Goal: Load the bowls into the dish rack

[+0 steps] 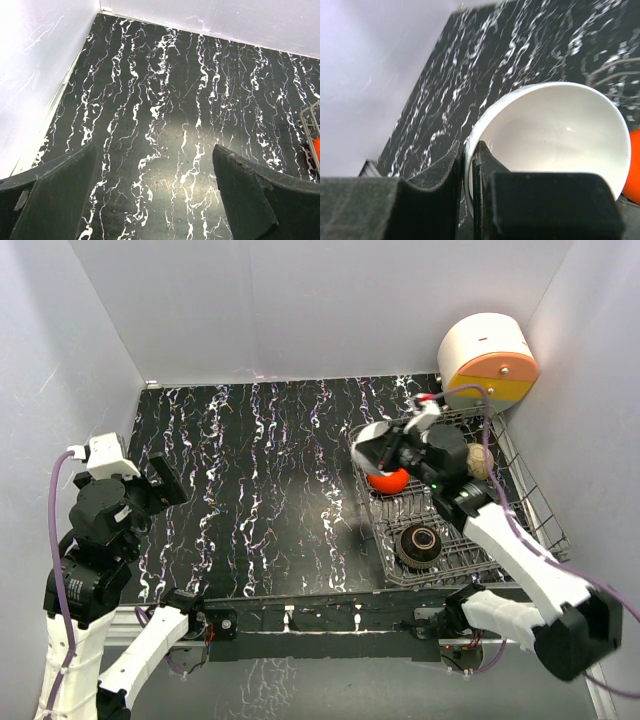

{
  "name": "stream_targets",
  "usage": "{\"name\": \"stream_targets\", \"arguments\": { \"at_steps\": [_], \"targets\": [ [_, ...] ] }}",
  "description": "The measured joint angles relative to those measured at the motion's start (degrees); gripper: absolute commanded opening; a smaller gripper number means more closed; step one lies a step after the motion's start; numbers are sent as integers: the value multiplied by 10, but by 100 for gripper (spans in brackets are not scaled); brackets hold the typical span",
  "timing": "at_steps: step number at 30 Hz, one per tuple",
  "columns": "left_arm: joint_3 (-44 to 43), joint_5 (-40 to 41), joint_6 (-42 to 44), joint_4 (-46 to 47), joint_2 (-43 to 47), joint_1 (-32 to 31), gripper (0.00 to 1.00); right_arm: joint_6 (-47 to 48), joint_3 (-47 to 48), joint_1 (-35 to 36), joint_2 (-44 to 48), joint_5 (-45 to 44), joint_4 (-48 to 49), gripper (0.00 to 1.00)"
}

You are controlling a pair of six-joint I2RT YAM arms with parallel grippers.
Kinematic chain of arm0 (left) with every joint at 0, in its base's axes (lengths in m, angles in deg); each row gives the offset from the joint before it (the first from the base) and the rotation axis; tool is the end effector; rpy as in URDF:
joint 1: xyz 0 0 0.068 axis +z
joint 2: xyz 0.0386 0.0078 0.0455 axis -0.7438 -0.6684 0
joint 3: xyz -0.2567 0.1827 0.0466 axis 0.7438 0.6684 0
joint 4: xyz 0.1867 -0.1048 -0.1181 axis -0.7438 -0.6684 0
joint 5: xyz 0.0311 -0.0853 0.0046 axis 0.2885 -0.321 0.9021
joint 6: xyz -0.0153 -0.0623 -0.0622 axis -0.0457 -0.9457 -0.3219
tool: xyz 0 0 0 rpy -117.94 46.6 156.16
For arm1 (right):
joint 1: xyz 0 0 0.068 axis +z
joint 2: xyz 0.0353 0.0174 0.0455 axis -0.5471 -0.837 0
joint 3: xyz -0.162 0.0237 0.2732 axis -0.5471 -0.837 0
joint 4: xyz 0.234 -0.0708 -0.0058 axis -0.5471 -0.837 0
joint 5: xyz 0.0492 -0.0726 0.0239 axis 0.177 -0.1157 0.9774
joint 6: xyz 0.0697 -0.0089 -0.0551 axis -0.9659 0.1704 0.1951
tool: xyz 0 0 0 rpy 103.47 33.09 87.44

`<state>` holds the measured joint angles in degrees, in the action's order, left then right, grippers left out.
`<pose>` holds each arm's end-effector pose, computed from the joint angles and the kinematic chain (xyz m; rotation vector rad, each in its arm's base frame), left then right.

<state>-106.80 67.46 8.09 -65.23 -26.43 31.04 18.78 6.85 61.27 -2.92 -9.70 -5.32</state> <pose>0.0666 0.0158 0.4458 -0.2804 1.7119 -0.0063 0.2274 0.1417 0.3686 -0.0951 1.9058 0.9426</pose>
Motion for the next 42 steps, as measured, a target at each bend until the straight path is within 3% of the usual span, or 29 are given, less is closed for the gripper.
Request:
{"name": "stream_targets", "arguments": {
  "at_steps": [8,17,27,33,42],
  "targets": [
    [5,-42,2,23,0,0,97,-52,-85,-105,188,-31,-80,8],
    [28,-108,-5,52,-5,0,97,-115,-162,-195,229,-49,-186,8],
    [53,-158,-24,92,-11,0,97,-179,-239,-230,339,-108,-200,8],
    [57,-172,-31,100,-12,0,97,-225,-280,-234,344,-135,-179,8],
    [57,-178,-39,114,-12,0,97,-233,-281,-285,269,-142,-105,8]
  ]
}}
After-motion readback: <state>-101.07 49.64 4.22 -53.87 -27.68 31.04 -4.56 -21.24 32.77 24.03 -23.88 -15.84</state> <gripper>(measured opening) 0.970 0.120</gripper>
